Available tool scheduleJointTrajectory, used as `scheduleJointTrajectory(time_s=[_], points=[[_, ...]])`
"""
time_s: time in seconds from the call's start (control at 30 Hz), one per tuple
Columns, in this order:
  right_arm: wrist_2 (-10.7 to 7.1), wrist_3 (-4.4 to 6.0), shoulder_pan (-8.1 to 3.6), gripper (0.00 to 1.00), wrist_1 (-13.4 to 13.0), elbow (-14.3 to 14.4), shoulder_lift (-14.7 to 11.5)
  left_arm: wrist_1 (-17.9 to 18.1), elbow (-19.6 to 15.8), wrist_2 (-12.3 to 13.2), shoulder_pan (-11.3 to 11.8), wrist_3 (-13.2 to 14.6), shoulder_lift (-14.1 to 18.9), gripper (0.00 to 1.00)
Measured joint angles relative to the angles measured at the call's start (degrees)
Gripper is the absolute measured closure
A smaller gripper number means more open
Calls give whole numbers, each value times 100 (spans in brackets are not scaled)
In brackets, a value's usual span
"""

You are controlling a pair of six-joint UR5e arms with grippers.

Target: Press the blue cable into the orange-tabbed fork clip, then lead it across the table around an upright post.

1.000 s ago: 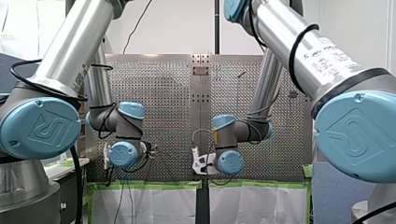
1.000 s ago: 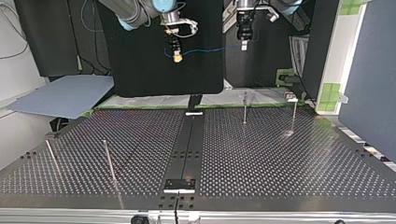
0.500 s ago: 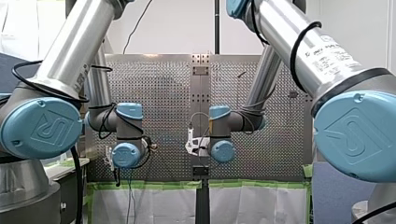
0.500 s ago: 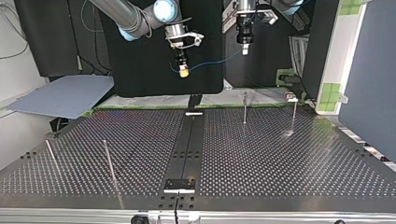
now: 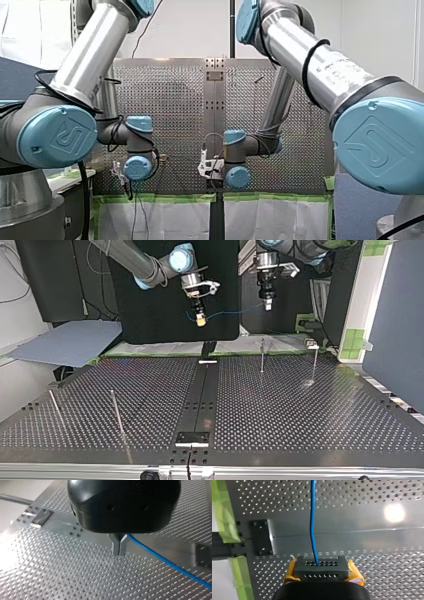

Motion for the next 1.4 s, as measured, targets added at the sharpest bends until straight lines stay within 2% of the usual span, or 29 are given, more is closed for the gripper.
scheduleJointTrajectory(time_s=[0.17,0.33,0.53,0.77,1.07,1.2,1.4], points=[[-154,-13,-109,100,143,-230,238,211,319,-48,172,-203,-323,100],[-225,-23,-191,100,404,-508,439,236,581,-104,249,-213,-653,100],[-332,-31,-274,100,612,-794,529,144,798,53,319,-56,-1026,100],[-421,-82,-334,100,925,-1130,543,-49,1014,254,446,-64,-1443,100],[-674,-65,-417,100,784,-1225,548,-481,1411,502,688,-54,-1943,100],[-771,-82,-428,100,761,-1228,552,-602,1532,603,872,-119,-2001,100],[-891,-124,-402,100,746,-1236,560,-646,1567,912,1218,-210,-2006,100]])
